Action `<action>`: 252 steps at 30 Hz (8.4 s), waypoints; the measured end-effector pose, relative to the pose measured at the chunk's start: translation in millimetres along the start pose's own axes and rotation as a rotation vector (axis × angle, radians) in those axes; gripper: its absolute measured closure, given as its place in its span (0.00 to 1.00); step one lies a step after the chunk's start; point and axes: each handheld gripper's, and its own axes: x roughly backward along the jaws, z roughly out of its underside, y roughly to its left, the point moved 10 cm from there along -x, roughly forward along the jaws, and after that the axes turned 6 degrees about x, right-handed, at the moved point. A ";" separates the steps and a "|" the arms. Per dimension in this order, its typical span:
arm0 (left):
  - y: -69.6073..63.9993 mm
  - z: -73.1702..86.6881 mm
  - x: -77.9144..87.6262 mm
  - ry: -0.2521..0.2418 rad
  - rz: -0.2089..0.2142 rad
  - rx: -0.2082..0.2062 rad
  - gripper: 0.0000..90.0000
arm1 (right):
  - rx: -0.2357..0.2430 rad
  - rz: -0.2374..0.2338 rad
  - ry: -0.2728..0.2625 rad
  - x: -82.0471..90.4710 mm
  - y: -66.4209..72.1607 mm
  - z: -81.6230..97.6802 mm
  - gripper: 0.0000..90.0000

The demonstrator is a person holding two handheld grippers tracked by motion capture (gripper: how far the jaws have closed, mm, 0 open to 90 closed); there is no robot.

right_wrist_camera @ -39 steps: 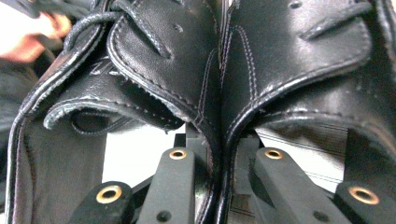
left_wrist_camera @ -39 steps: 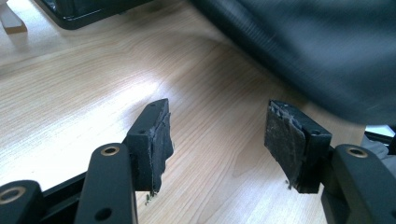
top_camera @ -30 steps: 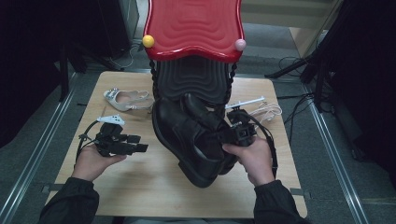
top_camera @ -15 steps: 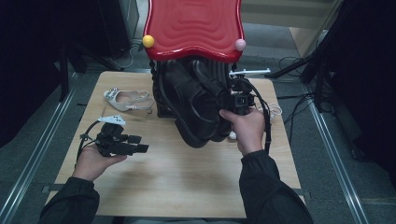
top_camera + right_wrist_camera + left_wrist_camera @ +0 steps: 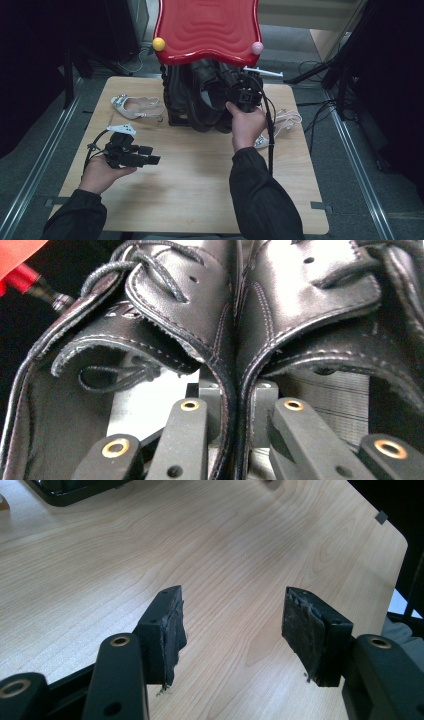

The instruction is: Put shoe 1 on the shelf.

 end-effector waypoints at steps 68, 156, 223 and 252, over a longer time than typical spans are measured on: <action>-8.0 -9.6 1.9 -0.020 0.023 -0.020 0.53 | 0.104 0.046 0.037 -47.4 20.2 12.3 0.70; -63.0 -335.7 -1.4 -0.068 -0.059 -0.274 1.00 | 0.335 -0.263 0.209 -3.2 -1.5 91.6 1.00; -61.2 -335.0 -0.8 -0.057 -0.057 -0.242 1.00 | 0.220 -0.060 0.135 -10.7 -57.0 34.6 1.00; -61.1 -335.0 -0.9 -0.062 -0.048 -0.227 1.00 | 0.359 -0.272 0.209 -16.5 35.8 103.0 1.00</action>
